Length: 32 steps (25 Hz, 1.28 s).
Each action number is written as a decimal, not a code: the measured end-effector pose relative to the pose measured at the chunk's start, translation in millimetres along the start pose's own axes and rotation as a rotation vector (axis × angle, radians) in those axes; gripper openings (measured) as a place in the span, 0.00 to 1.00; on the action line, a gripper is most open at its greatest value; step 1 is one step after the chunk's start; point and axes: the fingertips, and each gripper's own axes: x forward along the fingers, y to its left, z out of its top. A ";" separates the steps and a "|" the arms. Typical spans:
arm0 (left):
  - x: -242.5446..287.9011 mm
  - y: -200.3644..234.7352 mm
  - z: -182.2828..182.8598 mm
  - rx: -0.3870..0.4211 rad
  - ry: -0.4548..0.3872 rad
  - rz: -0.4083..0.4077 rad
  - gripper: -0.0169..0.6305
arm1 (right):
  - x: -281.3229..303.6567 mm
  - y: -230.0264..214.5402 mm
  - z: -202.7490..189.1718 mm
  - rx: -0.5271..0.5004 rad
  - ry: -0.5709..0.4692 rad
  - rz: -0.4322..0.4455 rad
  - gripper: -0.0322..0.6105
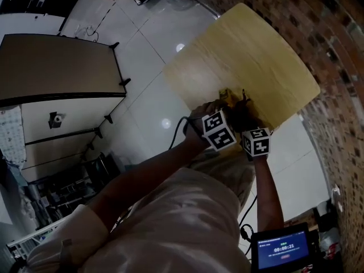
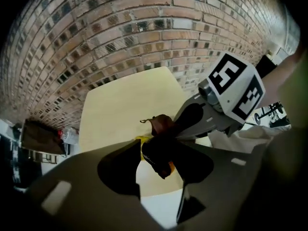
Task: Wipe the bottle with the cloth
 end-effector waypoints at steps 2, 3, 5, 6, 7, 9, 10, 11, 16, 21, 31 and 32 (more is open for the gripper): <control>2.2 4.7 0.8 0.012 0.011 0.031 0.36 | 1.3 4.0 -4.5 0.008 -0.001 0.006 0.15; 2.6 5.6 1.5 0.022 0.012 0.037 0.35 | 1.7 4.9 -6.5 0.015 -0.004 0.007 0.15; 1.9 5.4 2.5 0.041 0.004 0.040 0.35 | 2.0 5.8 -10.4 0.028 -0.009 0.006 0.15; 0.8 5.2 2.4 0.043 -0.005 0.038 0.34 | 2.4 6.1 -12.8 0.035 -0.010 0.004 0.15; -0.9 5.3 2.4 0.037 -0.017 0.034 0.34 | 3.1 6.5 -15.2 0.042 -0.009 0.002 0.15; -5.8 7.5 3.3 0.000 -0.054 0.019 0.33 | 5.5 7.1 -19.5 0.053 -0.007 -0.003 0.15; -8.5 9.3 4.3 -0.030 -0.074 0.008 0.33 | 6.8 7.2 -21.1 0.056 -0.006 -0.005 0.15; -10.9 11.2 5.3 -0.064 -0.092 -0.006 0.32 | 8.2 7.4 -22.4 0.057 -0.005 -0.006 0.15; -15.6 14.1 3.6 -0.223 -0.101 -0.116 0.32 | 12.6 4.1 -28.5 0.056 0.007 -0.020 0.15; -16.8 9.1 -5.6 -0.376 -0.037 -0.254 0.32 | 9.4 -6.6 -30.6 0.051 0.015 -0.079 0.16; -21.4 7.7 -2.9 -0.373 -0.087 -0.253 0.45 | -1.0 -26.2 -18.9 0.049 -0.008 -0.178 0.16; -20.4 7.5 -3.6 -0.369 -0.092 -0.251 0.45 | -0.3 -28.6 -17.6 0.050 -0.008 -0.186 0.16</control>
